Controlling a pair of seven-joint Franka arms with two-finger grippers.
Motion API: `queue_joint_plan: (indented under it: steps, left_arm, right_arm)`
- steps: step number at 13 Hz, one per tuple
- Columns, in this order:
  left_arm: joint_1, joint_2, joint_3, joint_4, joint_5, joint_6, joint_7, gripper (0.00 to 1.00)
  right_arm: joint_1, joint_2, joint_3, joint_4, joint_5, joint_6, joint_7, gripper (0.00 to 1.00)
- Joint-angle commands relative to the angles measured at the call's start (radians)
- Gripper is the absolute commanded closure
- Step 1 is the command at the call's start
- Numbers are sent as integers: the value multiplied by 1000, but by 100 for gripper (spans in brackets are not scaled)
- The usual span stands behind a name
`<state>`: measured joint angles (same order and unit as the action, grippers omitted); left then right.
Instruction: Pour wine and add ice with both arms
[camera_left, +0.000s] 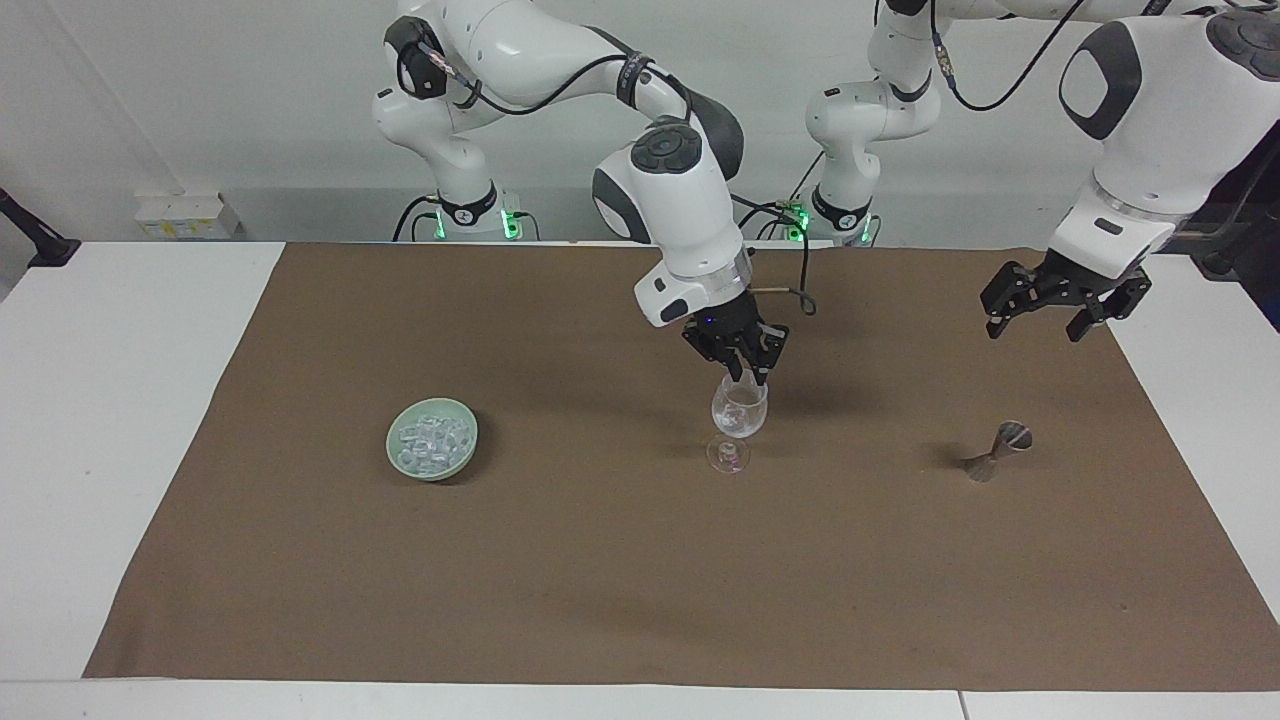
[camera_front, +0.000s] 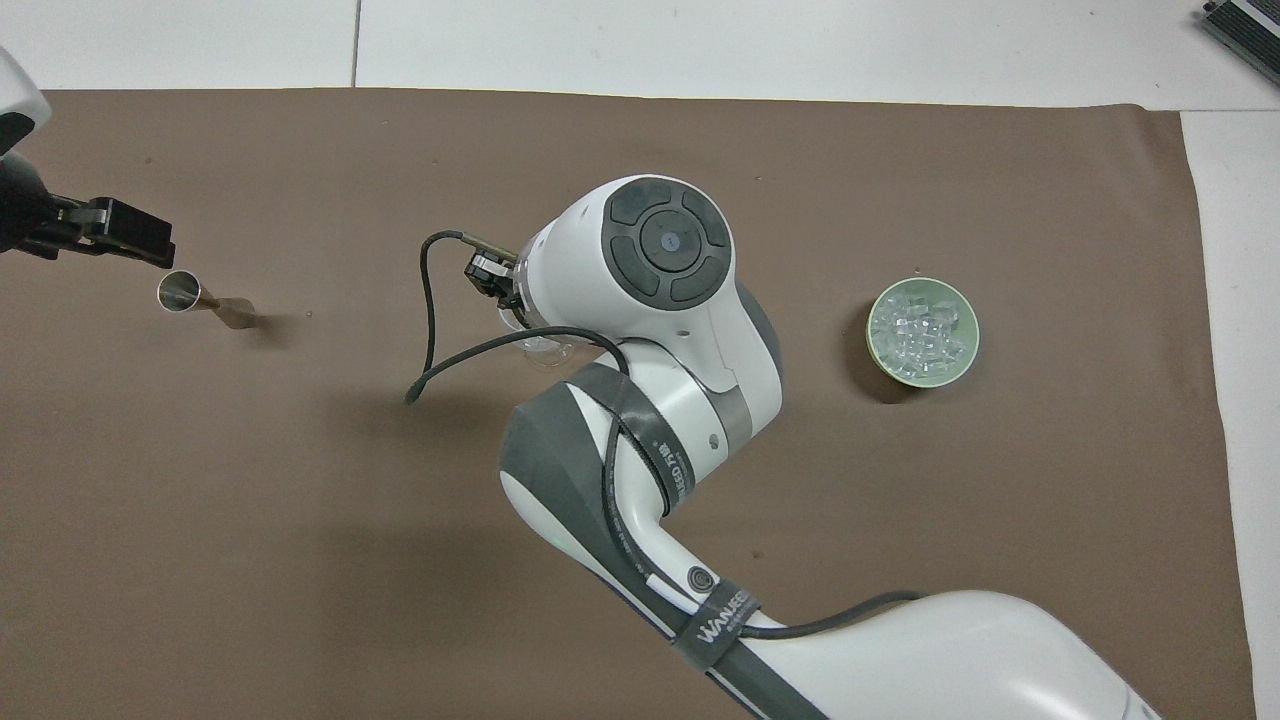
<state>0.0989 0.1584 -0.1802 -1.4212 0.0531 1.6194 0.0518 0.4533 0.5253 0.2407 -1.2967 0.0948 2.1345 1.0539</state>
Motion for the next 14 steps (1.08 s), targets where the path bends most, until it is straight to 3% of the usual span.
queue_joint_plan:
  steps: [1,4,6,10,14]
  left_arm:
    - [7,-10,2,2,-4,5,10,0]
    - [5,-8,2,2,-7,5,13,0]
    - [4,-8,-1,1,-4,5,14,0]
    - [4,-7,-2,2,-12,0,11,0]
    - [5,-7,-1,1,-7,2,16,0]
  right_arm:
    - [-14,-19,6,19,-20,-14,17,28]
    - [-59,-103,-4,2,-18,-111,-20,21]
    - [-99,-178,-8,-50,-21,-163,-80,0]
    - [-234,-347,-4,-194,-38,-191,-211,0]
    - [-326,-458,-6,-234,-46,-350,-389,0]
